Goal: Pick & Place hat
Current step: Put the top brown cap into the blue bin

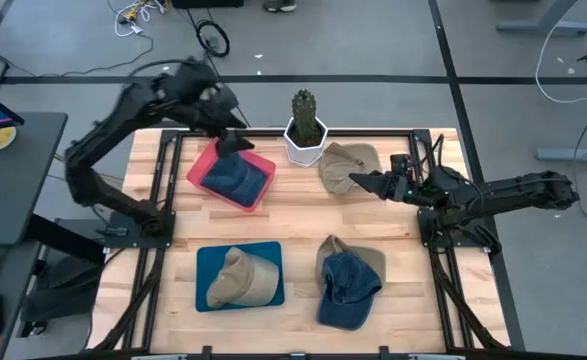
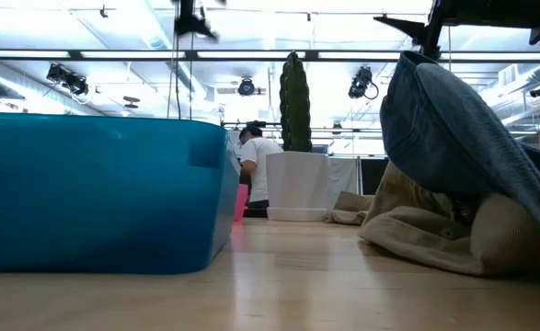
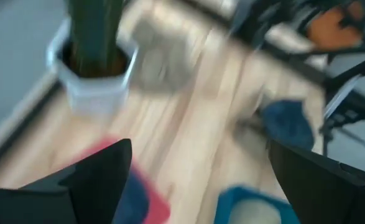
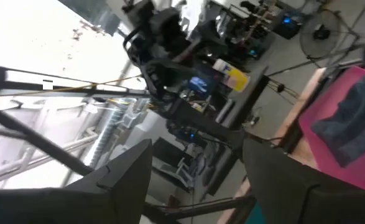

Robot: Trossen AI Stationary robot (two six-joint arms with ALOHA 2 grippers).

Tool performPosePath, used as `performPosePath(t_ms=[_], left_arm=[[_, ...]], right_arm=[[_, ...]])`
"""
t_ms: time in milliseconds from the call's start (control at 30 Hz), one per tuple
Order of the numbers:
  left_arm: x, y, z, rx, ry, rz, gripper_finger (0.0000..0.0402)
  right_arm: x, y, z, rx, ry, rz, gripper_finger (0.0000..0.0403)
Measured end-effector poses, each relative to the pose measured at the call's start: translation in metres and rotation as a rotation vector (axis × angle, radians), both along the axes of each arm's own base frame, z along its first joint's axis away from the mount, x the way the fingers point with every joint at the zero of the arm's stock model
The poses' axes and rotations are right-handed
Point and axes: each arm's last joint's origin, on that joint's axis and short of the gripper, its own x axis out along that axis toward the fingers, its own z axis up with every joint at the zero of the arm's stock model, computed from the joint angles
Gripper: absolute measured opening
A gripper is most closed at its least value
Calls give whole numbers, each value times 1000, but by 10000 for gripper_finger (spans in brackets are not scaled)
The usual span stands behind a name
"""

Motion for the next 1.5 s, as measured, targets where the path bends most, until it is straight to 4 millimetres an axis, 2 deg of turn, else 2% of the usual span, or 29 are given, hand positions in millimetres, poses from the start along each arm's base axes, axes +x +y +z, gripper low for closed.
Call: performPosePath(t_ms=[100, 200, 367, 467, 567, 733, 833, 933, 1033, 1133, 1267, 1367, 1500], left_arm=[[-5, -23, 27, 93, -163, -40, 382], [-7, -44, 45, 119, -306, -89, 382], [4, -77, 55, 100, -414, -212, 382], [20, -96, 48, 78, -389, -287, 382], [40, -113, 31, 45, -325, -340, 382], [68, -137, -3, 6, -220, -382, 382], [84, -145, -25, -9, -162, -368, 382], [94, -147, -37, -25, -139, -344, 382], [103, -148, -46, -45, -122, -330, 382], [105, -148, -46, -40, -140, -326, 382], [106, -147, -43, -25, -169, -312, 382], [108, -147, -40, -21, -200, -311, 382], [109, -147, -38, -16, -219, -308, 382]], right_arm=[[-5, 1, 4, -19, -26, 44, 253], [-8, 3, 7, -36, -40, 105, 253], [-11, 7, 9, -40, -50, 205, 253], [-14, 11, 11, -24, -66, 231, 253], [-16, 13, 13, -2, -69, 254, 252], [-14, 16, 41, -58, 112, 262, 239], [-18, 15, 65, -133, 301, 239, 228], [-28, 9, 89, -166, 476, 156, 218], [-40, 3, 107, -160, 605, 60, 211], [-49, -5, 117, -103, 695, -31, 208], [-60, -20, 115, -41, 826, -152, 211], [-66, -30, 106, 26, 918, -183, 222], [-64, -42, 90, 135, 998, -186, 248]])
